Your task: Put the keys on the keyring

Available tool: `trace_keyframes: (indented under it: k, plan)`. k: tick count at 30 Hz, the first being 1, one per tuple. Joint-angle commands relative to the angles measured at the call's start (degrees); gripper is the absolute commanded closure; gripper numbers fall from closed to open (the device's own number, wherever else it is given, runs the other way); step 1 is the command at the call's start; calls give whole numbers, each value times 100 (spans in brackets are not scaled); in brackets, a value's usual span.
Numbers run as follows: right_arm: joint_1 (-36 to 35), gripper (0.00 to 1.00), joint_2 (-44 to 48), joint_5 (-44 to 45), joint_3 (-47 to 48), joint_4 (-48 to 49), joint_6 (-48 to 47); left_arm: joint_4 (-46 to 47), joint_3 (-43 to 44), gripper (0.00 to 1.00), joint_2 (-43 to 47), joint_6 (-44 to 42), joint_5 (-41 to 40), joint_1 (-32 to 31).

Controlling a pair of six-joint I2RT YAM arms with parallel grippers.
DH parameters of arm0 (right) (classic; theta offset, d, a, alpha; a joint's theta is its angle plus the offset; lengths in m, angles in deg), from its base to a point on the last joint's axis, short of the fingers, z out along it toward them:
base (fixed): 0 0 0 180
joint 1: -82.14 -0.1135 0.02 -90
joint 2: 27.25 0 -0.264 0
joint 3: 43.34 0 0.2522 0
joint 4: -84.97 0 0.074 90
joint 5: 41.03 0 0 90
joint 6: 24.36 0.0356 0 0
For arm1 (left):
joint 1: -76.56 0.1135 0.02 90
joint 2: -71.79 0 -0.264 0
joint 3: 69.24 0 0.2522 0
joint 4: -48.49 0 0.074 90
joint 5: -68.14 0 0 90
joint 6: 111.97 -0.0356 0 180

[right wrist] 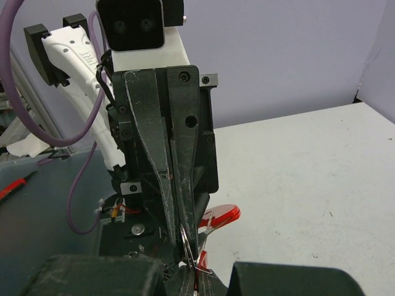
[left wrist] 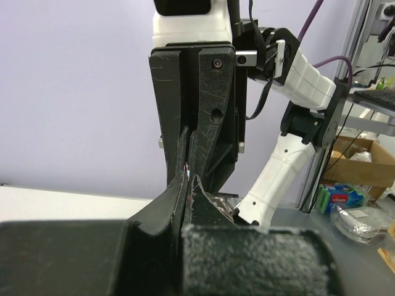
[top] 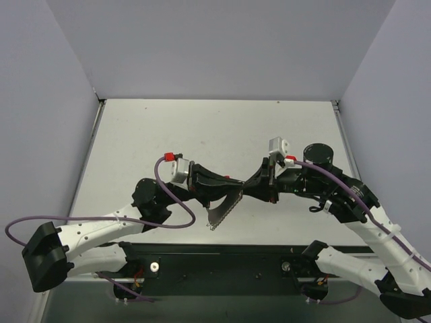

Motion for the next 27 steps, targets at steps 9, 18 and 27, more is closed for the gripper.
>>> trace_keyframes:
  k: [9, 18, 27]
  plan:
    - [3, 100, 84, -375, -115, 225, -199, 1686, 221, 100, -517, 663, -14, -13]
    - [12, 50, 610, 485, -220, 234, -173, 790, 89, 100, 18, 120, -285, 66]
    - [38, 0, 1252, 1259, -422, 375, -173, -62, -25, 100, 633, -320, -514, 153]
